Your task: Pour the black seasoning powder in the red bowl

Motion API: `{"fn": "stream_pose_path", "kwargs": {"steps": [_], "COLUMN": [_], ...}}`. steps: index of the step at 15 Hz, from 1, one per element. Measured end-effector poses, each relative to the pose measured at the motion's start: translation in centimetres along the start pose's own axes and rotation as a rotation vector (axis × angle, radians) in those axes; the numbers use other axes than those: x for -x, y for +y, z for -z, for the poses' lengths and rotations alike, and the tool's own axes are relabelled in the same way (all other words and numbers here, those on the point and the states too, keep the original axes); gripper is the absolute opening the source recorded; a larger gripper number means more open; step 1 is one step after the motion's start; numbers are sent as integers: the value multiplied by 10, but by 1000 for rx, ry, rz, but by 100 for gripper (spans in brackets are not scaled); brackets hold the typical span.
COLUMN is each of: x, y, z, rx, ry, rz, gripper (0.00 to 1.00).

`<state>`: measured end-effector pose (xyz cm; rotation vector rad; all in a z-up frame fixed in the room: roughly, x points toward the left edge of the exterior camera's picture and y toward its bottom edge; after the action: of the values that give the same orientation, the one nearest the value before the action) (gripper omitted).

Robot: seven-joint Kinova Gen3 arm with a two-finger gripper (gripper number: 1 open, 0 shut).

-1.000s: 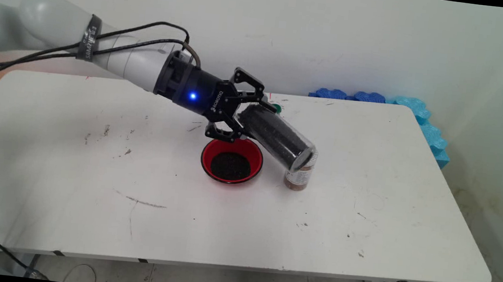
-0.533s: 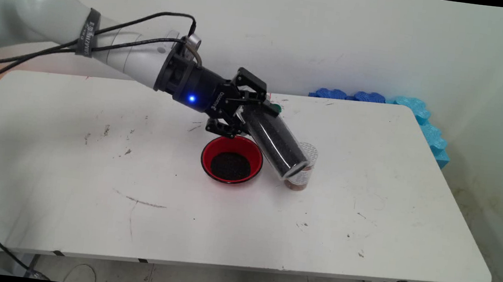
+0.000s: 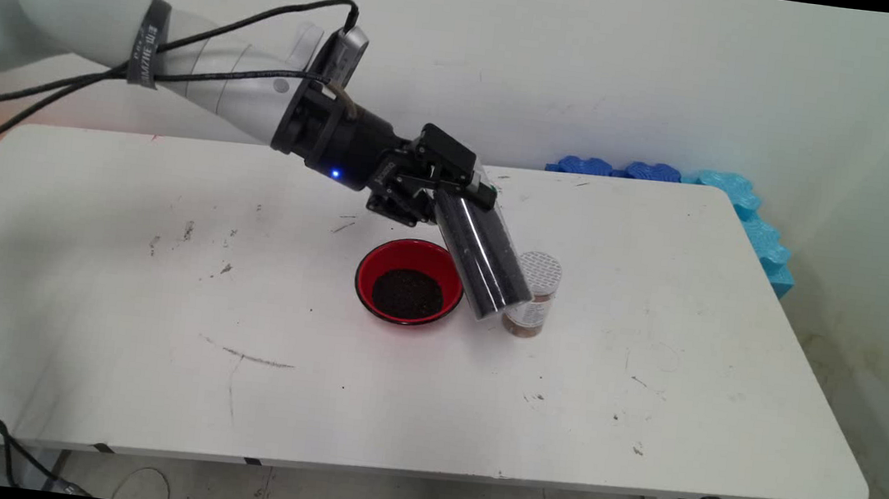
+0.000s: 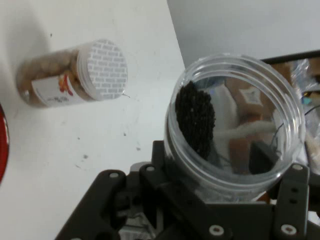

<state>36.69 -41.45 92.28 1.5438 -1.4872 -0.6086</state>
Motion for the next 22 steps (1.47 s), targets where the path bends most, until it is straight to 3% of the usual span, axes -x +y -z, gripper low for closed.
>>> {"fn": "stream_pose_path", "kwargs": {"steps": [7,18,22], "x": [1,6,11], "y": [17,30,33], "z": [3,7,8], "rx": [-27,-84,-114], "ry": [2,-30,-55], "rz": [-291,-629,-789], "gripper": [0,0,0]}}
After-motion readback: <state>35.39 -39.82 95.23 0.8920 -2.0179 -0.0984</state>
